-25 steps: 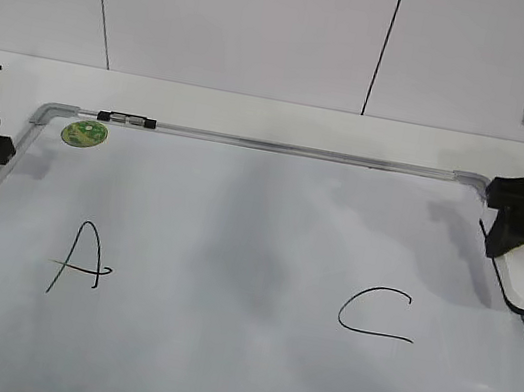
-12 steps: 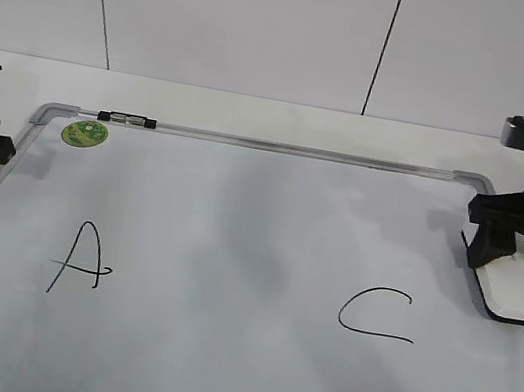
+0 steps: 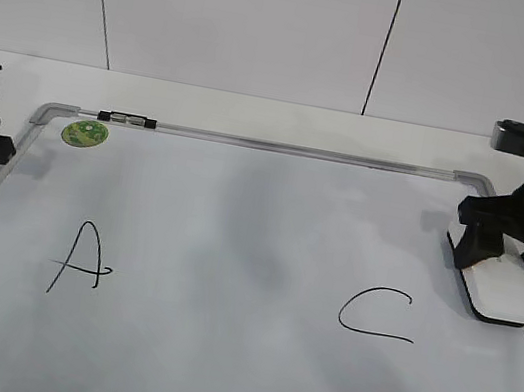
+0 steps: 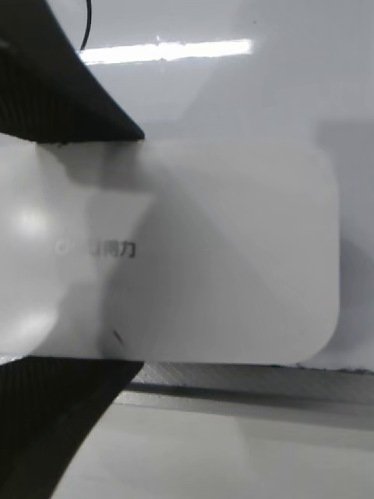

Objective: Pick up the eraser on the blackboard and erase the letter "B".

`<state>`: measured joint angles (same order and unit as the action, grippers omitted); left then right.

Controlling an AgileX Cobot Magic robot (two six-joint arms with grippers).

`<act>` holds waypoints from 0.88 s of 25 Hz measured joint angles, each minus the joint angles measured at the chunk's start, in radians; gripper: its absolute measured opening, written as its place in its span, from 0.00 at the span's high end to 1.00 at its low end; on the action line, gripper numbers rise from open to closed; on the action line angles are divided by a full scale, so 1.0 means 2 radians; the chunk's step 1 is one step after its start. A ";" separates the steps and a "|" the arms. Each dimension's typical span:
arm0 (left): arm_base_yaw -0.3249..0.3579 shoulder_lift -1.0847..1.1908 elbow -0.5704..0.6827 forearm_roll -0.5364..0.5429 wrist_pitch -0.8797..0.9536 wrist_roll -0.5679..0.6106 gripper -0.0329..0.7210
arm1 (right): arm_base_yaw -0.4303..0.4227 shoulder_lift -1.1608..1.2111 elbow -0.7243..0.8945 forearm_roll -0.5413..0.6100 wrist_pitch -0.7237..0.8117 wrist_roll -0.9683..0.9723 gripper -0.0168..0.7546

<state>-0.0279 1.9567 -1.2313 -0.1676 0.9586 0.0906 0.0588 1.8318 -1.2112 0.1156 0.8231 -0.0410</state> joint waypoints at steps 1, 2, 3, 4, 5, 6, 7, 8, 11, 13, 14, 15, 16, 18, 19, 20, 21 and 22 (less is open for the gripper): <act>0.000 0.000 0.000 0.000 0.000 0.000 0.92 | 0.000 0.000 0.000 0.001 0.000 0.000 0.28; 0.000 0.000 0.000 0.000 0.000 0.000 0.92 | 0.000 0.000 0.000 0.001 0.000 -0.001 0.28; 0.000 0.000 0.000 0.000 0.000 0.000 0.92 | -0.001 0.000 0.000 0.001 0.000 -0.001 0.28; 0.000 0.000 0.000 0.000 0.000 0.000 0.92 | -0.001 0.000 0.000 0.001 0.001 -0.002 0.28; 0.000 0.000 0.000 0.000 0.000 0.000 0.92 | -0.001 0.000 0.000 0.001 0.003 -0.002 0.28; 0.000 0.000 0.000 0.000 0.000 0.000 0.92 | -0.001 0.000 0.000 0.001 0.004 -0.002 0.28; 0.000 0.000 0.000 0.000 0.000 0.000 0.92 | -0.001 0.000 0.000 0.001 0.004 -0.002 0.28; 0.000 0.000 0.000 0.000 0.000 0.000 0.92 | -0.001 0.000 0.000 0.001 0.004 -0.002 0.28; 0.000 0.000 0.000 0.000 0.000 0.000 0.92 | -0.001 0.000 0.000 0.001 0.005 -0.002 0.28; 0.000 0.000 0.000 0.000 0.000 0.000 0.92 | -0.001 0.000 0.000 0.001 0.005 -0.002 0.28; 0.000 0.000 0.000 0.000 0.000 0.000 0.92 | -0.001 0.000 0.000 0.001 0.005 -0.002 0.28; 0.000 0.000 0.000 0.000 0.000 0.000 0.92 | -0.001 0.000 0.000 0.001 0.005 -0.002 0.28; 0.000 0.000 0.000 0.000 0.000 0.000 0.92 | -0.001 0.000 0.000 0.001 0.005 -0.002 0.28; 0.000 0.000 0.000 0.000 0.000 0.000 0.92 | -0.001 0.000 0.000 0.001 0.005 -0.002 0.28; 0.000 0.000 0.000 0.000 0.000 0.000 0.92 | -0.001 0.000 0.000 0.001 0.005 -0.002 0.28; 0.000 0.000 0.000 0.000 0.000 0.000 0.92 | -0.001 0.000 0.000 0.001 0.005 -0.003 0.28; 0.000 0.000 0.000 0.000 0.000 0.000 0.92 | -0.001 0.000 0.000 0.001 0.005 -0.003 0.28; 0.000 0.000 0.000 0.000 0.000 0.000 0.92 | -0.001 0.000 0.000 0.001 0.005 -0.003 0.28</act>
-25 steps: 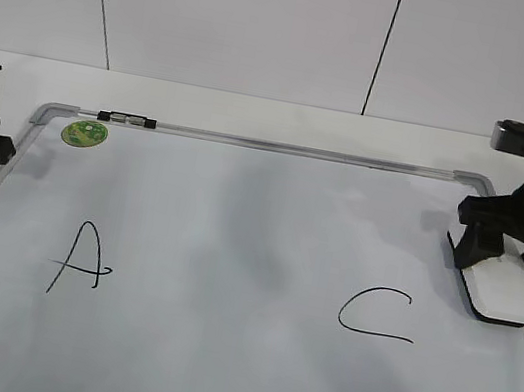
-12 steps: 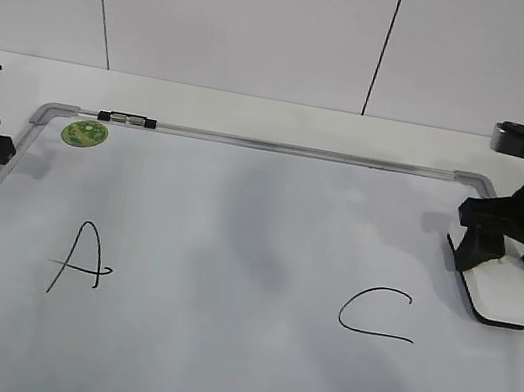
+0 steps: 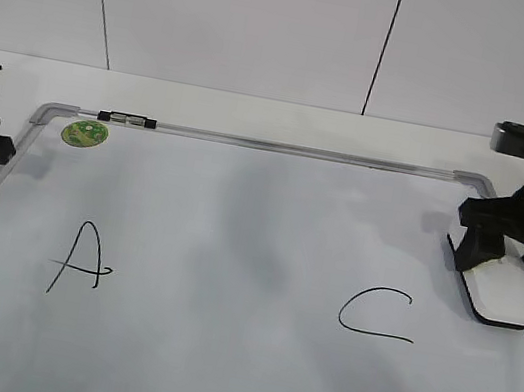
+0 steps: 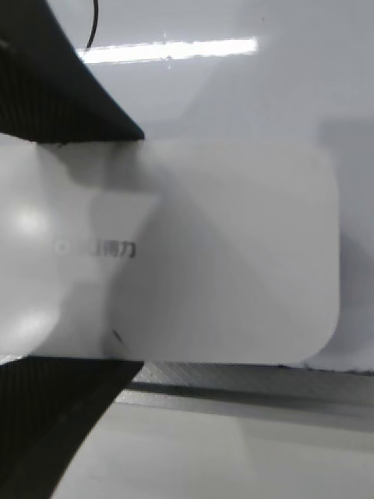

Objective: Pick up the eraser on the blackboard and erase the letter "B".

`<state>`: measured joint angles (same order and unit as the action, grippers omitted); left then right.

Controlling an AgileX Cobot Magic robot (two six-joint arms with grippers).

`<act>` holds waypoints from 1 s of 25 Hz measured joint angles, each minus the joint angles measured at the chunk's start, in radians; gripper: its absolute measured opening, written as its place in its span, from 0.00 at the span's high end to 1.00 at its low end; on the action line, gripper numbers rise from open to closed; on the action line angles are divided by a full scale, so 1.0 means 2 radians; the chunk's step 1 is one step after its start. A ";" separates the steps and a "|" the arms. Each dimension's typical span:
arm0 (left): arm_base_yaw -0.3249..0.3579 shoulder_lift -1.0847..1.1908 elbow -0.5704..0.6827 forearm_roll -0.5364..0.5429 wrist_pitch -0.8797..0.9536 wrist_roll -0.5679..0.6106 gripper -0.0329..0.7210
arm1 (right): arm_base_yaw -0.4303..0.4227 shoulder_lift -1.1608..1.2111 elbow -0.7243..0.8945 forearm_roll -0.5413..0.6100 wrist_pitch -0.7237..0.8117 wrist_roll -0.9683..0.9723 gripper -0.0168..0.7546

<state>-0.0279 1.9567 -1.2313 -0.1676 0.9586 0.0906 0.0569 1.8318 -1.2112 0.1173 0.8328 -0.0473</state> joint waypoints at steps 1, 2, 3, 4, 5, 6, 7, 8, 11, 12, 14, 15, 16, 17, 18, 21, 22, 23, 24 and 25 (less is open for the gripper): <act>0.000 0.000 0.000 0.000 0.000 0.000 0.91 | 0.000 0.000 0.000 0.000 0.000 0.000 0.28; 0.000 0.000 0.000 0.000 0.000 0.000 0.91 | 0.000 0.000 0.000 0.000 0.000 0.000 0.28; 0.000 0.000 0.000 0.000 0.000 0.000 0.91 | 0.000 0.000 0.000 0.000 0.000 0.000 0.28; 0.000 0.000 0.000 0.000 0.000 0.000 0.91 | 0.000 0.000 0.000 0.000 0.000 0.000 0.28; 0.000 0.000 0.000 0.000 0.000 0.000 0.91 | 0.000 0.000 0.000 0.000 0.000 0.000 0.28; 0.000 0.000 0.000 0.000 0.000 0.000 0.91 | 0.000 0.000 0.000 0.000 0.000 0.000 0.28; 0.000 0.000 0.000 0.000 0.000 0.000 0.91 | 0.000 0.000 0.000 0.000 0.000 0.000 0.28; 0.000 0.000 0.000 0.000 0.000 0.000 0.91 | 0.000 0.000 0.000 -0.002 0.000 0.000 0.28; 0.000 0.000 0.000 0.000 0.000 0.000 0.91 | 0.000 0.000 0.000 -0.002 0.000 0.000 0.28; 0.000 0.000 0.000 0.000 0.000 0.000 0.91 | 0.000 0.000 0.000 -0.002 0.000 0.000 0.28; 0.000 0.000 0.000 0.000 0.000 0.000 0.91 | 0.000 0.000 0.000 -0.006 0.000 0.000 0.28; 0.000 0.000 0.000 0.000 0.000 0.000 0.91 | 0.000 0.000 0.000 -0.010 0.000 0.000 0.28; 0.000 0.000 0.000 0.000 0.000 0.001 0.91 | 0.000 0.000 0.000 -0.013 0.000 0.000 0.28; 0.000 0.000 0.000 0.000 0.000 0.001 0.91 | 0.000 0.000 0.000 -0.016 0.000 0.000 0.28; 0.000 0.000 0.000 0.000 0.000 0.001 0.91 | 0.000 0.000 0.000 -0.017 0.000 0.000 0.28; 0.000 0.000 0.000 0.000 0.000 0.001 0.91 | 0.000 0.000 0.000 -0.018 0.001 0.000 0.28; 0.000 0.000 0.000 0.000 0.000 0.001 0.91 | 0.000 0.000 0.000 -0.018 0.001 0.000 0.28; 0.000 0.000 0.000 0.000 0.000 0.001 0.91 | 0.000 0.000 0.000 -0.018 0.001 0.000 0.28; 0.000 0.000 0.000 0.000 0.000 0.001 0.91 | 0.000 0.000 0.000 -0.018 0.001 0.000 0.28; 0.000 0.000 0.000 0.000 0.000 0.001 0.91 | 0.000 0.000 0.000 -0.018 0.001 0.000 0.28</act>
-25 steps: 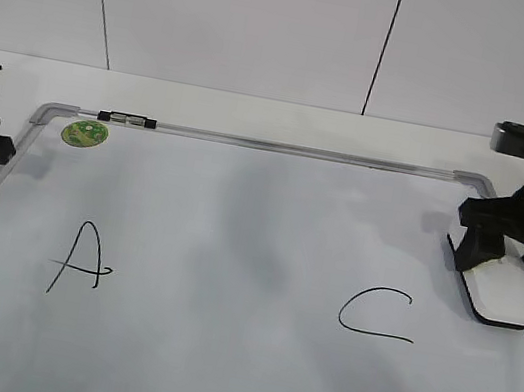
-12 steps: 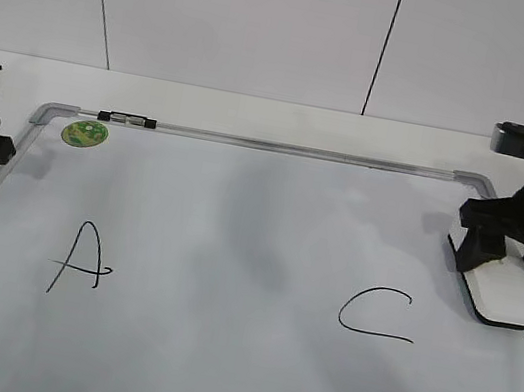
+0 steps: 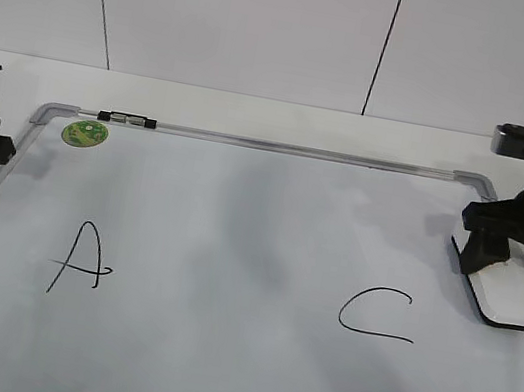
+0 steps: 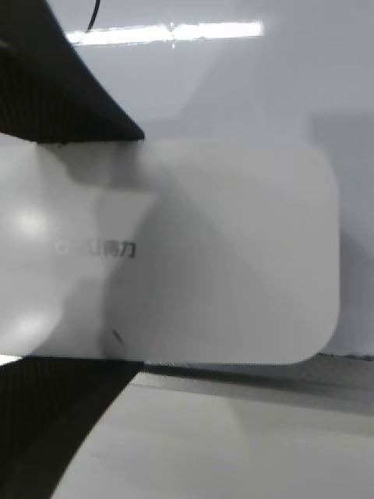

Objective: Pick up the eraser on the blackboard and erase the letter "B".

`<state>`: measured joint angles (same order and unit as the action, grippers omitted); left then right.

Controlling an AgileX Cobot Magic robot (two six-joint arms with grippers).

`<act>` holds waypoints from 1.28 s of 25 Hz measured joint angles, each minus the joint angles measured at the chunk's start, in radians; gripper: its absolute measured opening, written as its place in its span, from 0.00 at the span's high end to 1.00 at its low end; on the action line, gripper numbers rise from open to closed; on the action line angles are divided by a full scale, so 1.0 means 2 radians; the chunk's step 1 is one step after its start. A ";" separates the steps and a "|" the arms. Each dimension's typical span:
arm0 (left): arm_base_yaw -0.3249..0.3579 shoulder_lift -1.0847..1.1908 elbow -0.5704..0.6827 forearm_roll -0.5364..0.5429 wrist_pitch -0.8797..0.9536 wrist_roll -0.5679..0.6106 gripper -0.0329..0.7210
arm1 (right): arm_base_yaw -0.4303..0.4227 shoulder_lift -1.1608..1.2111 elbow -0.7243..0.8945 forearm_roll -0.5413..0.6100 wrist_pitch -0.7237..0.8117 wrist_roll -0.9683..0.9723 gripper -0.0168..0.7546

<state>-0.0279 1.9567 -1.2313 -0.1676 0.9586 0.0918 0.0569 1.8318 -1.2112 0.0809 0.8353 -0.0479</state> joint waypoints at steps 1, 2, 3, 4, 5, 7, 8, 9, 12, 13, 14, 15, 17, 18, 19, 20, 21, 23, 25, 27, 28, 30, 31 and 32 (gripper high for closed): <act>0.000 0.000 0.000 0.000 0.000 0.000 0.91 | 0.000 0.000 0.000 0.000 0.000 0.000 0.28; 0.000 0.000 0.000 0.000 0.000 0.000 0.91 | 0.000 0.000 0.000 0.000 0.000 0.000 0.28; 0.000 0.000 0.000 0.000 0.000 0.000 0.91 | 0.000 0.000 0.000 0.000 0.000 0.000 0.28; 0.000 0.000 0.000 0.000 0.000 0.000 0.91 | 0.000 0.000 0.000 0.000 0.000 0.000 0.28; 0.000 0.000 0.000 0.000 0.000 0.000 0.91 | 0.000 0.000 0.000 -0.001 0.001 0.000 0.28; 0.000 0.000 0.000 0.000 0.000 0.000 0.91 | 0.000 0.000 0.000 -0.001 0.001 0.000 0.28; 0.000 0.000 0.000 0.000 0.000 0.000 0.91 | 0.000 0.000 0.000 -0.001 0.001 0.000 0.28; 0.000 0.000 0.000 0.000 0.000 0.000 0.91 | 0.000 0.000 0.000 -0.001 0.001 0.000 0.28; 0.000 0.000 0.000 0.000 0.000 0.000 0.91 | 0.000 0.000 0.000 0.000 0.002 0.000 0.28; 0.000 0.000 0.000 0.000 0.000 0.000 0.91 | 0.000 0.000 0.000 0.001 0.003 0.000 0.27; 0.000 0.000 0.000 0.000 0.000 0.000 0.91 | 0.000 0.000 0.000 0.003 0.005 0.000 0.25; 0.000 0.000 0.000 0.000 0.000 0.000 0.91 | 0.000 0.000 0.000 0.004 0.007 0.000 0.23; 0.000 0.000 0.000 0.000 0.000 0.000 0.91 | 0.000 0.000 0.000 0.004 0.011 0.000 0.16; 0.000 0.000 0.000 0.000 0.000 0.000 0.91 | 0.000 0.000 0.000 0.005 0.012 0.000 0.14; 0.000 0.000 0.000 0.000 0.000 0.000 0.91 | 0.000 0.000 0.000 0.005 0.013 0.000 0.13; 0.000 0.000 0.000 0.000 0.000 0.000 0.91 | 0.000 0.000 0.000 0.005 0.017 0.000 0.12; 0.000 0.000 0.000 0.000 0.000 0.000 0.91 | 0.000 0.000 -0.004 0.005 0.022 0.000 0.12; 0.000 0.000 0.000 0.000 0.000 0.000 0.91 | 0.000 0.000 -0.018 0.005 0.040 0.000 0.12; 0.000 0.000 0.000 0.000 0.000 0.000 0.91 | 0.000 0.000 -0.041 0.003 0.062 0.000 0.12; 0.000 0.000 0.000 0.000 0.000 0.000 0.91 | 0.000 0.000 -0.070 -0.001 0.096 0.000 0.12; 0.000 0.000 0.000 0.000 0.000 0.000 0.91 | 0.000 0.000 -0.089 -0.002 0.113 0.000 0.13; 0.000 0.000 0.000 0.000 0.000 0.000 0.91 | 0.000 0.000 -0.113 -0.003 0.142 0.000 0.14; 0.000 0.000 0.000 0.000 0.000 0.000 0.91 | 0.000 0.000 -0.124 -0.003 0.154 0.000 0.15; 0.000 0.000 0.000 0.000 0.000 0.000 0.91 | 0.000 0.000 -0.140 -0.003 0.170 0.001 0.16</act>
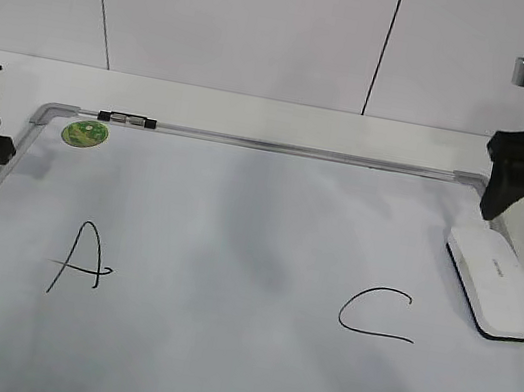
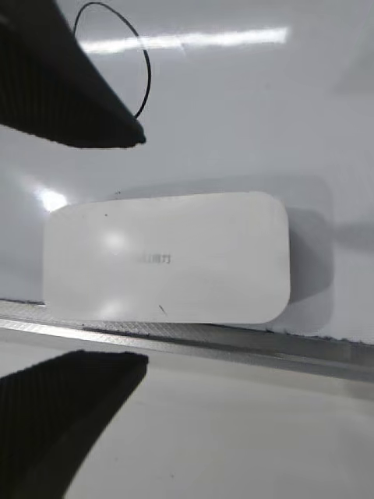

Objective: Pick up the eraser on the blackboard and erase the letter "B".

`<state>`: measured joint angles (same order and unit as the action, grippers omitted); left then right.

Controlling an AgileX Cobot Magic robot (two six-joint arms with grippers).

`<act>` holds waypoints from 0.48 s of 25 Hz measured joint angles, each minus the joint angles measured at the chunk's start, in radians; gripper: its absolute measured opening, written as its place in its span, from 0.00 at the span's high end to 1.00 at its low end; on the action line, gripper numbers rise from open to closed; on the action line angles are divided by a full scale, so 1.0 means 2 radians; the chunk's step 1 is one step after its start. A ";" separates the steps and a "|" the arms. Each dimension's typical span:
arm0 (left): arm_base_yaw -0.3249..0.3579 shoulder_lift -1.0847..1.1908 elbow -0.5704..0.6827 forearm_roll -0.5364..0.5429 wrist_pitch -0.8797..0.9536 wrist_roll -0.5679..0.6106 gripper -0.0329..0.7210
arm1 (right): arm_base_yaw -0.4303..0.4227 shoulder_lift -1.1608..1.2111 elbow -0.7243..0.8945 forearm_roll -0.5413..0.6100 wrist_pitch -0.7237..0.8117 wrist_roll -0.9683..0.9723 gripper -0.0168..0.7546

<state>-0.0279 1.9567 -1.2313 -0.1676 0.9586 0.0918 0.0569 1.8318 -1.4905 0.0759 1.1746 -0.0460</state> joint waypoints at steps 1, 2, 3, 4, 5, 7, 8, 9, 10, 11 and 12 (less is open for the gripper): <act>0.000 0.000 0.000 0.000 0.000 0.000 0.90 | 0.000 0.000 -0.010 0.000 0.009 0.000 0.18; 0.000 0.000 0.000 0.000 0.000 0.001 0.89 | 0.000 0.000 -0.016 0.000 0.014 0.000 0.19; 0.000 0.000 0.000 0.000 0.000 0.003 0.86 | 0.000 0.000 -0.024 0.000 0.019 0.000 0.20; 0.000 0.000 0.000 0.001 0.000 0.005 0.82 | 0.000 0.000 -0.032 0.000 0.021 0.000 0.21; 0.000 0.000 0.000 0.003 0.000 0.005 0.77 | 0.000 0.000 -0.039 0.000 0.022 0.002 0.21; 0.001 0.000 -0.001 0.010 -0.001 0.006 0.63 | 0.000 0.000 -0.048 0.000 0.023 0.003 0.22; 0.001 0.000 -0.003 0.014 -0.001 0.006 0.58 | 0.000 0.000 -0.050 0.000 0.023 0.003 0.22; 0.001 0.000 -0.007 0.016 0.000 0.007 0.53 | 0.000 0.000 -0.052 -0.001 0.023 0.004 0.22; 0.001 0.002 -0.011 0.018 0.003 0.007 0.50 | 0.000 0.000 -0.052 -0.001 0.024 0.004 0.22; 0.001 0.005 -0.016 0.020 0.010 0.007 0.48 | 0.000 0.001 -0.052 -0.001 0.024 0.005 0.22; 0.001 0.006 -0.022 0.020 0.020 0.007 0.47 | 0.000 0.001 -0.052 -0.001 0.024 0.005 0.22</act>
<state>-0.0256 1.9689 -1.2748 -0.1282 0.9989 0.1062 0.0569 1.8335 -1.5950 0.0736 1.2220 -0.0352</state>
